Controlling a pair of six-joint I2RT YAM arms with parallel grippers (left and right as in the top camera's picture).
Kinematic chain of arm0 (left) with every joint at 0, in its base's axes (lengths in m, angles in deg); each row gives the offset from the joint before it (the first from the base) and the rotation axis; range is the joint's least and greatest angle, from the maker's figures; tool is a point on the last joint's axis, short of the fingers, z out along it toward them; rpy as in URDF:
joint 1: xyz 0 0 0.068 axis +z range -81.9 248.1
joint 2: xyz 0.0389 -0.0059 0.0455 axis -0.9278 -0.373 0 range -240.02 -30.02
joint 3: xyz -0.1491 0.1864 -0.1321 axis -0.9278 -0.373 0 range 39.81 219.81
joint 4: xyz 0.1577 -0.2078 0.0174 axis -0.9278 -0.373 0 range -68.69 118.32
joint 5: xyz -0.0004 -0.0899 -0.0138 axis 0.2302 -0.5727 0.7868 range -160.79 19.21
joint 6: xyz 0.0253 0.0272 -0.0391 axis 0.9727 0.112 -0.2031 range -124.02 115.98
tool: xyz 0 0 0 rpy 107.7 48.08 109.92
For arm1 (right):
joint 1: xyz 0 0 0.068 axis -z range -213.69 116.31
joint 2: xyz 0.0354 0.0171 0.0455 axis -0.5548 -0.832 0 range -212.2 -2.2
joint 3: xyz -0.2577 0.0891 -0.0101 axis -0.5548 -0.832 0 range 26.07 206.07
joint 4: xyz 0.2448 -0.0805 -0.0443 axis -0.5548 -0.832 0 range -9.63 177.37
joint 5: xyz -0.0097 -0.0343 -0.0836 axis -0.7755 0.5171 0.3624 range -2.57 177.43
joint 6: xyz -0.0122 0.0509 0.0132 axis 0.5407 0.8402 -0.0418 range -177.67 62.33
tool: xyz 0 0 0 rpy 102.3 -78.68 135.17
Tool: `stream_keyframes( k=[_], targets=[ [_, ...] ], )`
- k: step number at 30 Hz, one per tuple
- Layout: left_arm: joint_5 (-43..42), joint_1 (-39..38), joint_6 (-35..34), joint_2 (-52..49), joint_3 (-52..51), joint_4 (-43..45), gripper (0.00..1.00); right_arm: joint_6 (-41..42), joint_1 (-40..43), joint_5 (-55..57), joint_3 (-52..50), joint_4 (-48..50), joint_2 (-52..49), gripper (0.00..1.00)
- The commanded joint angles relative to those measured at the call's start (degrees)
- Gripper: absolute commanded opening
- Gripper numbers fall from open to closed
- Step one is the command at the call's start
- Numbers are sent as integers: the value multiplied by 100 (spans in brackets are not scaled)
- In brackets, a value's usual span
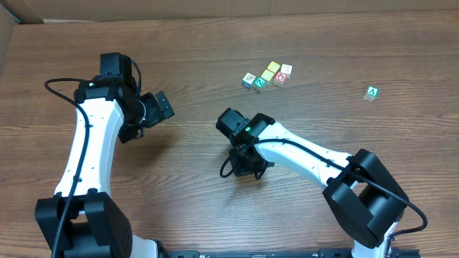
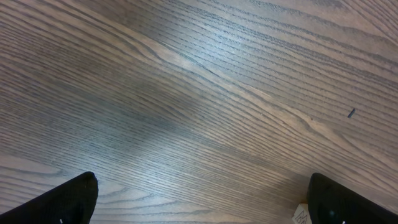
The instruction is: Flip 3 blocks
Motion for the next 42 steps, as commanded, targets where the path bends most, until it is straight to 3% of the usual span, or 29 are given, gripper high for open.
stream_keyframes(
  k=[1, 31, 38, 41, 42],
  targets=[
    [-24, 22, -81, -33, 74, 7, 100, -85, -4, 7, -39, 98, 79, 4],
    [-24, 22, -81, -33, 74, 7, 100, -44, 0, 278, -33, 111, 79, 4],
    [-22, 22, -83, -33, 74, 7, 100, -280, 144, -155, 656, -501, 365, 4],
    [-24, 22, -81, -33, 74, 7, 100, -273, 337, -153, 1054, -649, 501, 9],
    [-24, 22, -81, -33, 74, 7, 100, -199, 435, -153, 1172, -660, 509, 21]
  ],
)
